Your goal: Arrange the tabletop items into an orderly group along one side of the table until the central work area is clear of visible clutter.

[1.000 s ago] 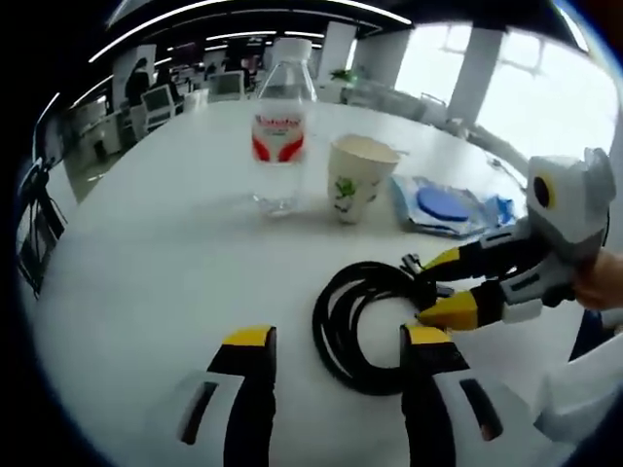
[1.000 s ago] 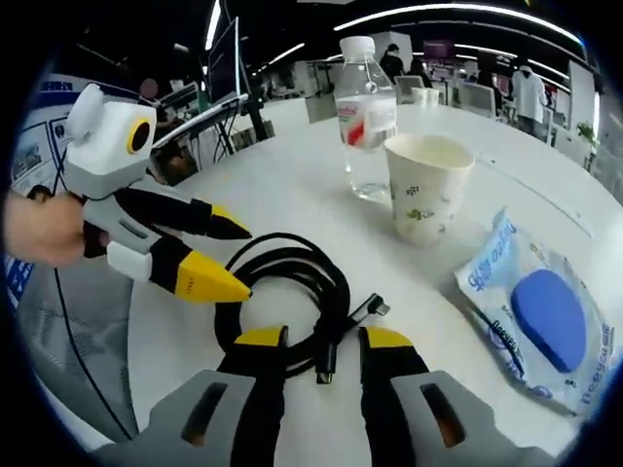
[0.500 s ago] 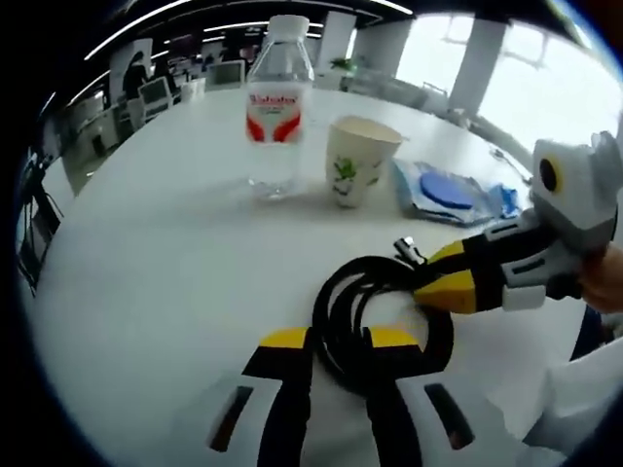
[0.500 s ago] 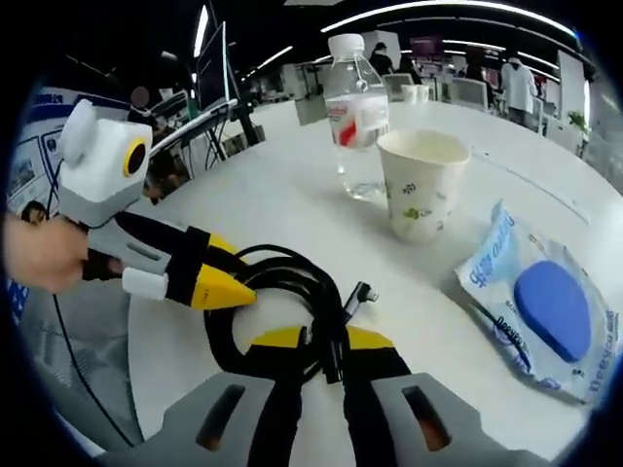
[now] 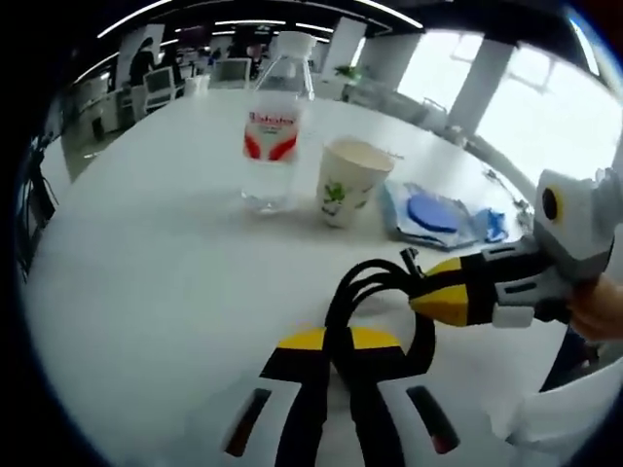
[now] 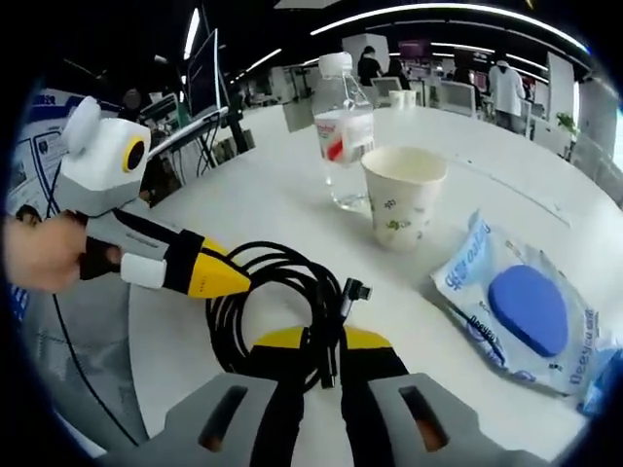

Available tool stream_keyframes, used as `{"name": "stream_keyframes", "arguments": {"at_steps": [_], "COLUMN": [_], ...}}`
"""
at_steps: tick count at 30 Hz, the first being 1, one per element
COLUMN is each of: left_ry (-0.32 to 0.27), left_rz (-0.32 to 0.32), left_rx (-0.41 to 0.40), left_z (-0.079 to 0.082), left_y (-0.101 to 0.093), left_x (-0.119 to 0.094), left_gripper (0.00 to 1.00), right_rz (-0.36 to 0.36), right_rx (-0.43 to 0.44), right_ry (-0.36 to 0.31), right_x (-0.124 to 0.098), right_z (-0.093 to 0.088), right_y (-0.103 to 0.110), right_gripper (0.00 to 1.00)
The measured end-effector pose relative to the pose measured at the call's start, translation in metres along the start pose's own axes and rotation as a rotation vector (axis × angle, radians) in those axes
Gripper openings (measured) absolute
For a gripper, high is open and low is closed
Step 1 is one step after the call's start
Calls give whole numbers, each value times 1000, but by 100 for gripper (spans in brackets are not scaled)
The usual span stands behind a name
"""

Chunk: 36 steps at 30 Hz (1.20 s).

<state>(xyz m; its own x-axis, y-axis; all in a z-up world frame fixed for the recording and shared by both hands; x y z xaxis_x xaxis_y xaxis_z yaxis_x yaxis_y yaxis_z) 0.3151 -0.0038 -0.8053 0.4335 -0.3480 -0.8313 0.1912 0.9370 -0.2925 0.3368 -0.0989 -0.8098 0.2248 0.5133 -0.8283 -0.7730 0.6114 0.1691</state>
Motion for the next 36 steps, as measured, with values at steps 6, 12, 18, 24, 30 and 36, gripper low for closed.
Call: {"name": "stream_keyframes", "arguments": {"at_steps": [6, 12, 18, 24, 30, 36], "left_ry": [-2, 2, -9, -7, 8, 16], "left_rz": [-14, -38, -80, -128, -169, -176], "left_rx": [27, 51, 110, 199, 264, 296], "left_z": [-1, -3, 3, 7, 7, 13], "left_y": [-7, -18, -37, -63, -86, -112], "left_x": [-6, -15, -22, -27, -27, -24], "left_gripper": [1, 1, 1, 1, 1, 1], "right_rz": [-32, -64, -127, -196, -243, -244], "right_rx": [-3, 6, 43, 99, 145, 163], "right_ry": [-19, -39, -75, -103, -124, -133], "right_x": [-12, -28, -52, -80, -101, -114], "right_z": [-1, -4, -10, -26, -42, -53], "right_y": [5, 10, 8, 8, 4, -14], "right_gripper": [9, 9, 9, 9, 9, 9]}}
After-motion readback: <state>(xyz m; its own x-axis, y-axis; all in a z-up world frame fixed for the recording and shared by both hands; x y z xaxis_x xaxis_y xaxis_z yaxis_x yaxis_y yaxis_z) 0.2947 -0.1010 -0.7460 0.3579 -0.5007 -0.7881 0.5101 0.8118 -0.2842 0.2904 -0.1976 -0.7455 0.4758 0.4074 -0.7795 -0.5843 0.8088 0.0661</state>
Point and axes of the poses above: the point that each gripper's makers call its tool centre point, and the gripper's own axes: x roughly forward along the fingers, y roughly to its left, z roughly out of its top, the point moved 2 cm from there along -x, roughly backward along the fingers, and after that the axes turned 15 degrees about y, right-handed, at the moved point
